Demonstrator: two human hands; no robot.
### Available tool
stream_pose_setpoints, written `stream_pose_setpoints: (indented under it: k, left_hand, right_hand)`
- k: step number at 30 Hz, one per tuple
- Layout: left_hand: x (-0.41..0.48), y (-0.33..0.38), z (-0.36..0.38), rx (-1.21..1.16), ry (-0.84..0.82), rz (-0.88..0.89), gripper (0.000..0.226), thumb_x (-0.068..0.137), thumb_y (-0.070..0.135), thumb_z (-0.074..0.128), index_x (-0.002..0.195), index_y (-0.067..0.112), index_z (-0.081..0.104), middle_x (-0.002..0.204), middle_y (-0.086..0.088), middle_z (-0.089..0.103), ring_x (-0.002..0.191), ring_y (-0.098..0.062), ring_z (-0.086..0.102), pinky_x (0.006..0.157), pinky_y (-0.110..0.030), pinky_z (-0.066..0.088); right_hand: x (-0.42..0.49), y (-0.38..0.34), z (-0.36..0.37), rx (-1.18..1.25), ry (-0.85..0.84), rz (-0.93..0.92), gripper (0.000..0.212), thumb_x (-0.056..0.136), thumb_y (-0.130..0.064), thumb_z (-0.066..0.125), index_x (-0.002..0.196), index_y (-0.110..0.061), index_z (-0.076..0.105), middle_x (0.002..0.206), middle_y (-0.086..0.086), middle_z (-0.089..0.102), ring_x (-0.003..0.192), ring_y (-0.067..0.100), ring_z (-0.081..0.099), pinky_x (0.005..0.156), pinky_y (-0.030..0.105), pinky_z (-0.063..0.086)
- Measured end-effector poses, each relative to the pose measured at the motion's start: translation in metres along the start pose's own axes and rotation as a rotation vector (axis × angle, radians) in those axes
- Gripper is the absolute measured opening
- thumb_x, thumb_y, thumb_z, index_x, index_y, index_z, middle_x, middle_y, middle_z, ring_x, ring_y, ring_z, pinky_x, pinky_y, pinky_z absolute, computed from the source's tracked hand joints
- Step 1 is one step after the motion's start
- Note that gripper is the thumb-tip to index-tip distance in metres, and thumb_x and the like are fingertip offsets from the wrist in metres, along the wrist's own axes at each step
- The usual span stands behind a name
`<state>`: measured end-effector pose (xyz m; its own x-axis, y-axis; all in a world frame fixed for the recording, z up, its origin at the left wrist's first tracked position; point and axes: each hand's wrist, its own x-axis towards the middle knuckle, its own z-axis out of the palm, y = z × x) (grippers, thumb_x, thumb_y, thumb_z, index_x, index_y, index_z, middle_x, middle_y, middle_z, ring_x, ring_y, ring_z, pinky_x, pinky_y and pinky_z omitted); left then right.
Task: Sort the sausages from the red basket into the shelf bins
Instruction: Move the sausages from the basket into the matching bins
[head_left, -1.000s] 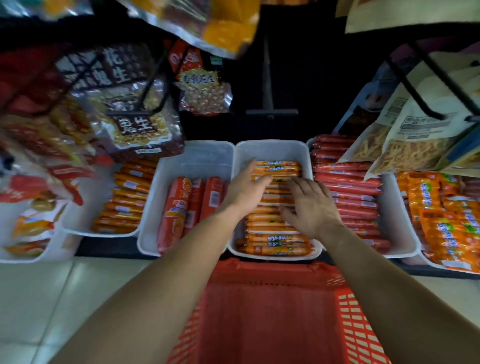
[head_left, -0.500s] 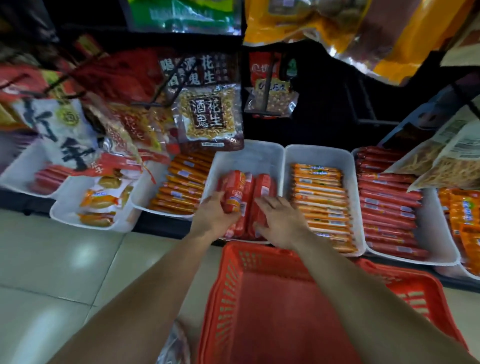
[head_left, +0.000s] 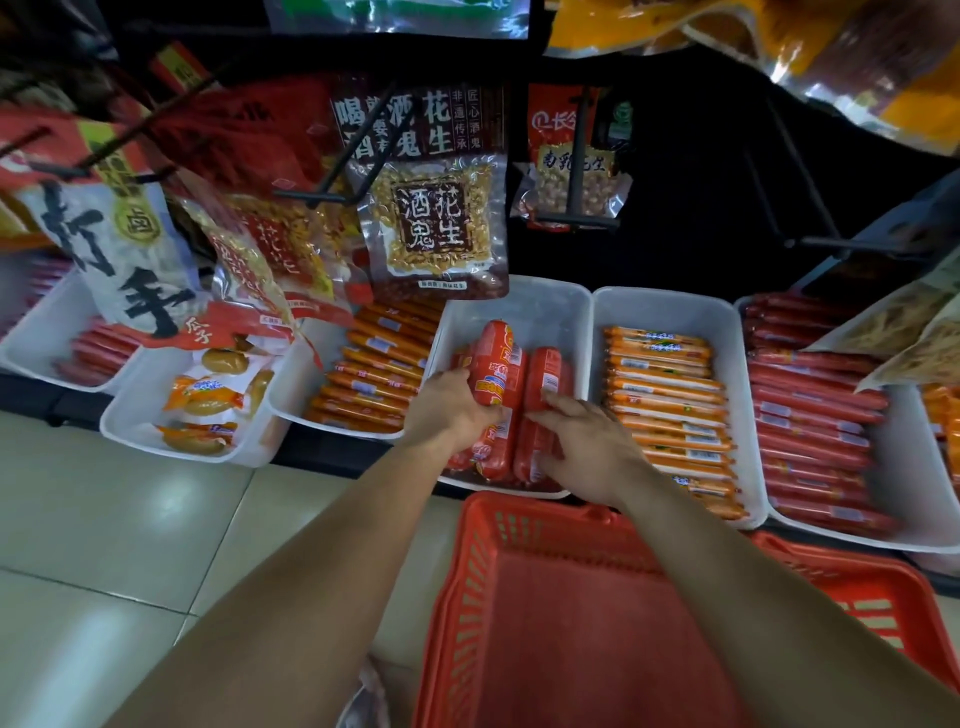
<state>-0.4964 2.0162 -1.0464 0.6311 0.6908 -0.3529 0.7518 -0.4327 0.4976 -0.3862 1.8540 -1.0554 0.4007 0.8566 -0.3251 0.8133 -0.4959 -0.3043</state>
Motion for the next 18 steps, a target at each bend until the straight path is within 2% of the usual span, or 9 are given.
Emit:
stream_pose_setpoints:
  k: [4, 7, 12, 15, 18]
  left_hand:
    - [-0.006, 0.002, 0.000, -0.089, 0.042, -0.031, 0.062, 0.076, 0.049, 0.081, 0.125, 0.018, 0.059, 0.114, -0.002, 0.069, 0.095, -0.020, 0.069, 0.085, -0.038, 0.058]
    - [-0.008, 0.005, 0.003, -0.066, 0.100, -0.059, 0.059, 0.076, 0.051, 0.080, 0.122, 0.020, 0.059, 0.111, 0.000, 0.070, 0.093, -0.020, 0.070, 0.083, -0.042, 0.059]
    - [-0.008, 0.000, 0.002, -0.056, 0.035, -0.071, 0.064, 0.076, 0.057, 0.077, 0.125, 0.022, 0.055, 0.114, 0.000, 0.068, 0.095, -0.021, 0.069, 0.084, -0.043, 0.058]
    - [-0.012, -0.005, 0.004, -0.044, 0.027, -0.045, 0.073, 0.074, 0.067, 0.072, 0.128, 0.022, 0.053, 0.121, -0.002, 0.064, 0.105, -0.024, 0.066, 0.089, -0.045, 0.057]
    - [-0.017, -0.009, 0.006, -0.060, 0.087, 0.000, 0.079, 0.079, 0.062, 0.070, 0.141, 0.022, 0.043, 0.132, -0.004, 0.053, 0.118, -0.027, 0.058, 0.097, -0.047, 0.052]
  right_hand:
    - [0.000, 0.000, -0.008, 0.039, 0.046, 0.000, 0.055, 0.091, -0.040, 0.056, 0.144, -0.033, 0.046, 0.154, -0.008, 0.036, 0.140, 0.022, 0.036, 0.114, 0.040, 0.031]
    - [0.002, 0.001, -0.012, 0.058, 0.074, 0.014, 0.054, 0.092, -0.040, 0.056, 0.144, -0.030, 0.046, 0.147, -0.006, 0.046, 0.135, 0.022, 0.042, 0.110, 0.038, 0.036]
    - [0.002, 0.004, -0.012, -0.046, 0.038, 0.001, 0.058, 0.093, -0.041, 0.054, 0.147, -0.028, 0.042, 0.151, -0.004, 0.042, 0.138, 0.022, 0.039, 0.113, 0.043, 0.034]
    - [-0.002, 0.006, -0.008, -0.158, 0.038, -0.043, 0.056, 0.091, -0.040, 0.053, 0.146, -0.028, 0.044, 0.149, -0.005, 0.041, 0.135, 0.022, 0.038, 0.112, 0.043, 0.033]
    - [-0.001, 0.007, -0.008, -0.156, 0.046, -0.022, 0.061, 0.092, -0.042, 0.050, 0.150, -0.029, 0.037, 0.158, -0.005, 0.029, 0.142, 0.022, 0.028, 0.115, 0.046, 0.029]
